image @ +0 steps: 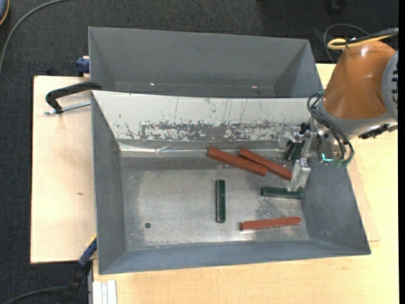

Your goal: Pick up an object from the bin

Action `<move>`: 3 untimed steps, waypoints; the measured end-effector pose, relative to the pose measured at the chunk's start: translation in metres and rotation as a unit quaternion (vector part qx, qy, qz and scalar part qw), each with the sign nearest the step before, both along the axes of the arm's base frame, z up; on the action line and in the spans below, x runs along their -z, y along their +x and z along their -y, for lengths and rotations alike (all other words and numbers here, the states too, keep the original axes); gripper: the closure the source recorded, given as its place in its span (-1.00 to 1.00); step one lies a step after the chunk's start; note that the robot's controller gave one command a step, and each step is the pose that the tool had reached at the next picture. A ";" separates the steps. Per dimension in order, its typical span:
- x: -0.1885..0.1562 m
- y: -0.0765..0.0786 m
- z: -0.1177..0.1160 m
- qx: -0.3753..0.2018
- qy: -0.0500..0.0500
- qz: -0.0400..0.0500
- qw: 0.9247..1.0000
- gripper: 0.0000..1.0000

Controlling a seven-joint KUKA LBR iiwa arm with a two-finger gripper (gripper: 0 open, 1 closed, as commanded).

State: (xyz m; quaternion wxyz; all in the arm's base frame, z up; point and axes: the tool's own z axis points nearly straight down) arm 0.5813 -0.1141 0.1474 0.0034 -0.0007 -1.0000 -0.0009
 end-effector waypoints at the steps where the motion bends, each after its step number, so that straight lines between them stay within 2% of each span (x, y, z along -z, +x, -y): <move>1: 0.081 0.011 -0.002 0.005 0.000 0.000 1.000 -1.00; 2: 0.072 0.016 -0.001 0.005 -0.002 0.008 1.000 1.00; 3: -0.088 0.014 -0.018 -0.053 -0.001 0.009 0.999 1.00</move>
Offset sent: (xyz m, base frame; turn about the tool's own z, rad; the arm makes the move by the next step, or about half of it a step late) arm 0.0123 0.0011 -0.0774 0.0090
